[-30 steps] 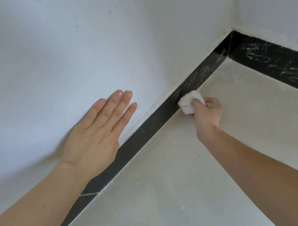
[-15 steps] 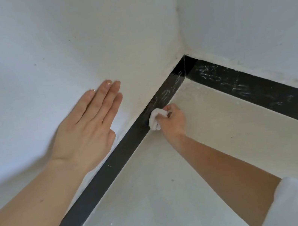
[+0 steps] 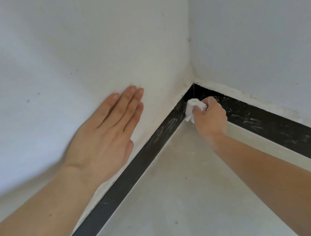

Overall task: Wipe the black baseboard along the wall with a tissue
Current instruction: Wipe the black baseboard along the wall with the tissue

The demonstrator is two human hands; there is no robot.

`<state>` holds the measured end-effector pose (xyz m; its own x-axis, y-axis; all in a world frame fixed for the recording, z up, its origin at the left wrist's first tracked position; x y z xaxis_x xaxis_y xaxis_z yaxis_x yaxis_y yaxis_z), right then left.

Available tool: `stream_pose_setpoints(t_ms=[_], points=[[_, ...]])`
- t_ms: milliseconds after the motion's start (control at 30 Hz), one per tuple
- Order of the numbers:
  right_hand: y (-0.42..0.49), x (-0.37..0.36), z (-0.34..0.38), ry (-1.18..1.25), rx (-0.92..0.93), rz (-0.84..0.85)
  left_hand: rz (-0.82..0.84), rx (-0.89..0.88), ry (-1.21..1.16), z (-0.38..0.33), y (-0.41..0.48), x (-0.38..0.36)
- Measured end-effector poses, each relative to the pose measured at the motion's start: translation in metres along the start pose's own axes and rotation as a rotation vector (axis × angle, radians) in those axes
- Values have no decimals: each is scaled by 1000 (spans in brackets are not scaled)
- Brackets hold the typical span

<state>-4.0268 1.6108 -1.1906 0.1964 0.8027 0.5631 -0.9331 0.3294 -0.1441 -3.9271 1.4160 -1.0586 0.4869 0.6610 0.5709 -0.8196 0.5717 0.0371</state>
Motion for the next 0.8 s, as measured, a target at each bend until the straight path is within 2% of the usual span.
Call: stream_pose_setpoints(t_ms=[233,433,533,667,700,800], points=[[13,-13,2,98,-83,-102,5,-53,94,-3,-2,-10],[14,-27,2,262,-160,-57,-25,-67,100,-2,-1,-12],[-4,-30,-1,360,-152,47,-37,-70,101,-3,-1,-12],[-36,-30,-10,197,-24,398,-45,-74,76,-2,-2,-13],[-36,-25,-15,183,-21,409,-47,-80,72,-2,-2,-12],[-17,-6,-21,230,-103,193,-39,-92,79,-3,-2,-12]])
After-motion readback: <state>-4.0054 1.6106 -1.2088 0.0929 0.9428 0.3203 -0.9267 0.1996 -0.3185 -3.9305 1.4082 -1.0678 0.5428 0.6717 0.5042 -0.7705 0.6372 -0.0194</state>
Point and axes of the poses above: each hand's wrist, its own y-axis towards the middle knuckle, its own x-axis out of the back of the hand, z = x × y, the point moved 4 cm from there along y, towards the middle knuckle, and after that the axes turned 2 degrees about -x, right-handed, at the moved point
